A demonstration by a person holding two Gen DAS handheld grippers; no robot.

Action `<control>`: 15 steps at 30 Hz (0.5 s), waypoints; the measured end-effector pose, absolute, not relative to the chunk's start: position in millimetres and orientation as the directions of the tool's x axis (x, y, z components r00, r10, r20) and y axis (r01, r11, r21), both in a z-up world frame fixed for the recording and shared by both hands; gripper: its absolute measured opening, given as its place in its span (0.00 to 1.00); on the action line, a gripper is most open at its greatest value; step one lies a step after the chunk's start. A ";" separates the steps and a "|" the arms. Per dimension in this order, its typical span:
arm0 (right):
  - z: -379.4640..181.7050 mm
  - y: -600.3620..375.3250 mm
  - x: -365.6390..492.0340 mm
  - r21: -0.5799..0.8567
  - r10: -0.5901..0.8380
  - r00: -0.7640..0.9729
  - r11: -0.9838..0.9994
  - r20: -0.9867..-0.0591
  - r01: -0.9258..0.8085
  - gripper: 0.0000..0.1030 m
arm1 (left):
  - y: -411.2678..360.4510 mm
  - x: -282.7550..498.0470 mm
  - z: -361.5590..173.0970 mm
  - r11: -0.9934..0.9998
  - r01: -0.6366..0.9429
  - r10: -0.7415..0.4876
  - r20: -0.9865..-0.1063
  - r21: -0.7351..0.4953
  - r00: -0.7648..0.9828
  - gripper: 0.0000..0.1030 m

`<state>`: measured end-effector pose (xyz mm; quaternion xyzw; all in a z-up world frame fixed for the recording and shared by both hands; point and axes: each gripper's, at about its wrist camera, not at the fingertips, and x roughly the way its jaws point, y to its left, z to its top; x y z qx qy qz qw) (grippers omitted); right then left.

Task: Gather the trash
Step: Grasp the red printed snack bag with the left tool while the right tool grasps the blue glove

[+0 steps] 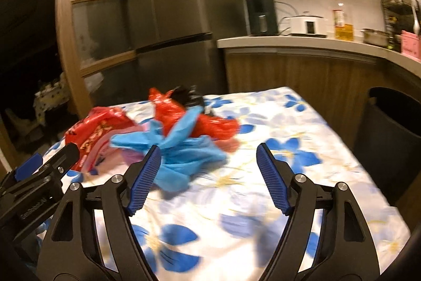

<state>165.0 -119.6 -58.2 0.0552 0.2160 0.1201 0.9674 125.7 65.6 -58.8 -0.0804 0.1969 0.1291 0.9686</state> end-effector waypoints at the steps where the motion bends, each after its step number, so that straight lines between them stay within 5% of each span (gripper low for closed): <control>1: -59.7 -113.3 168.6 0.161 0.267 0.873 0.962 -0.409 -0.218 0.67 | 69.0 125.5 -58.7 0.952 -0.286 0.221 -0.401 -0.109 0.889 0.93; 9: -66.7 -82.8 193.6 0.168 0.285 0.850 0.958 -0.443 -0.234 0.51 | 85.7 132.2 -61.3 0.946 -0.310 0.248 -0.397 -0.099 0.884 0.93; 15: -72.8 -72.4 200.2 0.161 0.304 0.834 0.953 -0.460 -0.259 0.20 | 90.7 143.7 -61.5 0.947 -0.311 0.254 -0.398 -0.085 0.882 0.90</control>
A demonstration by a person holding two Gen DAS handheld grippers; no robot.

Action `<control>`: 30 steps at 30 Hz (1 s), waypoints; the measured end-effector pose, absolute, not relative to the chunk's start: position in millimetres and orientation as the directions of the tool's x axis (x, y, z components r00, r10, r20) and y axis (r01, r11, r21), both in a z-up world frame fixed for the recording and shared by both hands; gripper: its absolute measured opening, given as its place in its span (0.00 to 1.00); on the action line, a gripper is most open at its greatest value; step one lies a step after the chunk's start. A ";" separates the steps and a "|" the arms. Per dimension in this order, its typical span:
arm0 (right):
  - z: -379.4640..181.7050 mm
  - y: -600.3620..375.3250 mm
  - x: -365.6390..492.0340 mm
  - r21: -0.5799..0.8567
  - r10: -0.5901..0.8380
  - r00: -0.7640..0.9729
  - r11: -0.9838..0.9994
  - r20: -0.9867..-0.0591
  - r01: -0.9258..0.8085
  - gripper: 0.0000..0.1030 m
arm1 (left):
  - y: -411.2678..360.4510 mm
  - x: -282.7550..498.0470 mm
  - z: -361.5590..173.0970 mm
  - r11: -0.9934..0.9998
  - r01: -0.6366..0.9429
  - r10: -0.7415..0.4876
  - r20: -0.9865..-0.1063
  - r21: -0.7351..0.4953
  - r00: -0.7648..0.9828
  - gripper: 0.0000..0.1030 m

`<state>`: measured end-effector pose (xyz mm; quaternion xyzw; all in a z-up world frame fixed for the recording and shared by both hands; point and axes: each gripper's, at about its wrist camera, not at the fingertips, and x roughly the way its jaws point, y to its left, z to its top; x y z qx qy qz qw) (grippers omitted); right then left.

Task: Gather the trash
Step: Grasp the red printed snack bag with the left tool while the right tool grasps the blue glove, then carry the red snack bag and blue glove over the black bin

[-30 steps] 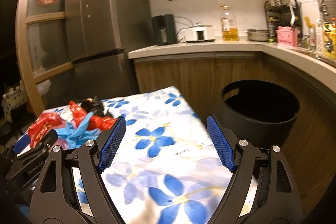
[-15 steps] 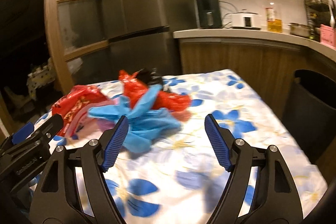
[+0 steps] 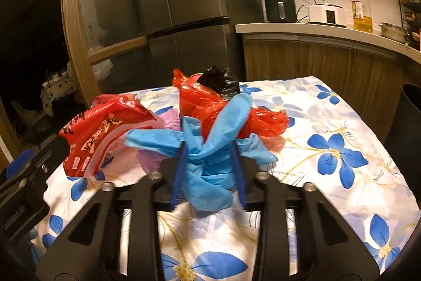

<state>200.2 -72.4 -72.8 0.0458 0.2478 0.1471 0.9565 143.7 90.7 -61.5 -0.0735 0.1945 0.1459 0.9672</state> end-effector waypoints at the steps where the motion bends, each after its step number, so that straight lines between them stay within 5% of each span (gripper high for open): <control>1: -73.8 -72.0 200.0 0.160 0.308 0.832 0.951 -0.462 -0.263 0.12 | 90.8 146.2 -61.4 0.949 -0.306 0.250 -0.398 -0.081 0.883 0.89; 3: -74.7 -71.5 198.3 0.156 0.314 0.829 0.949 -0.463 -0.273 0.03 | 90.9 149.9 -61.5 0.952 -0.295 0.240 -0.402 -0.079 0.884 0.88; 8: -72.4 -81.8 189.6 0.168 0.324 0.828 0.946 -0.459 -0.277 0.01 | 96.6 160.8 -65.2 0.961 -0.255 0.186 -0.432 -0.106 0.883 0.69; 16: -58.0 -101.4 174.4 0.184 0.324 0.845 0.945 -0.425 -0.270 0.01 | 101.4 167.9 -72.2 0.965 -0.216 0.122 -0.479 -0.147 0.869 0.09; 19: -55.6 -105.7 168.4 0.182 0.323 0.848 0.945 -0.419 -0.270 0.01 | 99.3 165.2 -72.3 0.966 -0.210 0.115 -0.478 -0.150 0.870 0.01; 30: -38.1 -117.5 141.8 0.176 0.335 0.863 0.941 -0.379 -0.289 0.00 | 73.9 129.7 -51.9 0.977 -0.138 0.061 -0.410 -0.161 0.910 0.00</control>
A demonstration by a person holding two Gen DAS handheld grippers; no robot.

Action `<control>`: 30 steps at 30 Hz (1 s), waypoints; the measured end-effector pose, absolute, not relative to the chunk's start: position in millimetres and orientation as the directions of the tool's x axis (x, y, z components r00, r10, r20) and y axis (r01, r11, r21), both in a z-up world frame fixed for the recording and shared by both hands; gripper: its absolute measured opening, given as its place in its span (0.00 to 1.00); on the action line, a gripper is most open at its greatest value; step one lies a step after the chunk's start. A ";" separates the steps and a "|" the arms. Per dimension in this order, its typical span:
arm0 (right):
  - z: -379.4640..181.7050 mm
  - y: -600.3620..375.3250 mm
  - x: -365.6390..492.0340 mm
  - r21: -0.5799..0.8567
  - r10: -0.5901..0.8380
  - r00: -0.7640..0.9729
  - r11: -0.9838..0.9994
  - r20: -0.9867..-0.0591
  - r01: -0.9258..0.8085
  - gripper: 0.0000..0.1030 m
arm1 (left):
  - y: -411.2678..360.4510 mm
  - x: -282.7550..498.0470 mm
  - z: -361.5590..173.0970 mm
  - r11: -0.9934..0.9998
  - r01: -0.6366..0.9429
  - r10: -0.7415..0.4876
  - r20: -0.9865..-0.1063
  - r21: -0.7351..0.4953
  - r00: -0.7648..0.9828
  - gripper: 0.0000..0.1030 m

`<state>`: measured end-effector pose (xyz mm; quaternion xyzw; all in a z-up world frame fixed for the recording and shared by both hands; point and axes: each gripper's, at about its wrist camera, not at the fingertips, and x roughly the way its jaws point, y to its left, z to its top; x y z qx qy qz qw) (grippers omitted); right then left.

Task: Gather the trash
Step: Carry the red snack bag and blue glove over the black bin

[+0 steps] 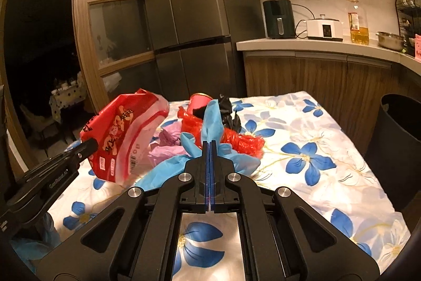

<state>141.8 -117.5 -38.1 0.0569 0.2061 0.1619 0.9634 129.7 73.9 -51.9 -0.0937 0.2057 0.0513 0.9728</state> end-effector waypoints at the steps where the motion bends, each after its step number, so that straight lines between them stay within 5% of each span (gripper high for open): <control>1: -35.4 -119.8 138.9 0.176 0.334 0.866 0.941 -0.372 -0.287 0.00 | 71.9 126.7 -48.9 0.978 -0.133 0.057 -0.404 -0.163 0.913 0.00; 30: 12.4 -241.8 98.1 0.190 0.131 0.964 0.978 -0.231 -0.087 0.00 | -52.3 127.5 3.8 0.985 0.120 -0.148 -0.264 -0.120 0.953 0.00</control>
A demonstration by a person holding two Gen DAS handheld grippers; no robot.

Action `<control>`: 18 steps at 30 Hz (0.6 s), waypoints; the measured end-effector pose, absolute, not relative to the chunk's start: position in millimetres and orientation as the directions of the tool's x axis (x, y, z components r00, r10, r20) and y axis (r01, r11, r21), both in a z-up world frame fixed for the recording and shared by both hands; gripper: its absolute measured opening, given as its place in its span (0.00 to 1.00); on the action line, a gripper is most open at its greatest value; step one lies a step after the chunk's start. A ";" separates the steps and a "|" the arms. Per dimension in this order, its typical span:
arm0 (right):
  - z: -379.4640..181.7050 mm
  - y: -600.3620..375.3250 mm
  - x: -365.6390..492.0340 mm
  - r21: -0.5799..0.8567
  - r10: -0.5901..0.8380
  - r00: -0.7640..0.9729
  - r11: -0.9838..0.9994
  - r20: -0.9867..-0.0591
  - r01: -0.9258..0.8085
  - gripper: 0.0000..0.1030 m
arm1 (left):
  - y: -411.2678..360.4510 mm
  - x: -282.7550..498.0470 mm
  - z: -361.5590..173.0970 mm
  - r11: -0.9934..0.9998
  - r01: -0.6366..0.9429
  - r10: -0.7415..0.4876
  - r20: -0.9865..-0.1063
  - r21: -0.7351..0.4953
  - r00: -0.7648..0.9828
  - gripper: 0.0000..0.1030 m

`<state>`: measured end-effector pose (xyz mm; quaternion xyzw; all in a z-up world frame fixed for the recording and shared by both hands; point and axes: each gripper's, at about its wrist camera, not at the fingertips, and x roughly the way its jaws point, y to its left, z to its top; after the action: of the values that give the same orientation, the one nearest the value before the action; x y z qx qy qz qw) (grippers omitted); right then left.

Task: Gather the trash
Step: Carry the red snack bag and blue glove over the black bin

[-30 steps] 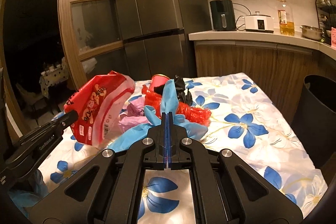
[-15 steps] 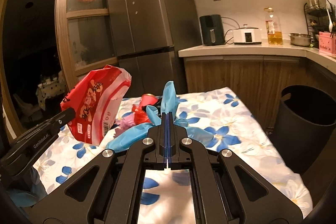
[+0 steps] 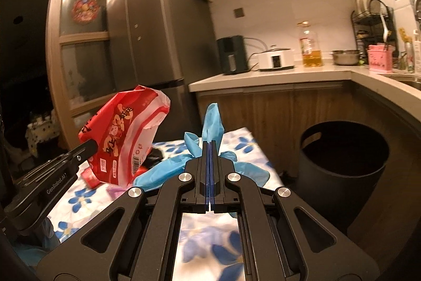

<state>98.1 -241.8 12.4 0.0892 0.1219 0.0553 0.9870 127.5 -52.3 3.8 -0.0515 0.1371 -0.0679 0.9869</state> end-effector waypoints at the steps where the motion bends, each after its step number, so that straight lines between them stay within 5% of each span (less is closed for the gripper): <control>1: 13.6 -248.3 97.8 0.188 0.116 0.967 0.979 -0.227 -0.073 0.00 | -59.1 130.2 5.0 0.984 0.134 -0.162 -0.262 -0.121 0.951 0.00; 18: 32.4 -359.3 106.0 0.176 -0.121 0.978 0.973 -0.172 0.151 0.00 | -173.0 163.1 17.1 0.934 0.339 -0.357 -0.233 -0.114 0.905 0.00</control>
<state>106.0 -359.3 32.4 0.0946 0.0803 -0.0686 0.9899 163.1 -173.0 17.1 -0.0355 0.1259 -0.1785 0.9752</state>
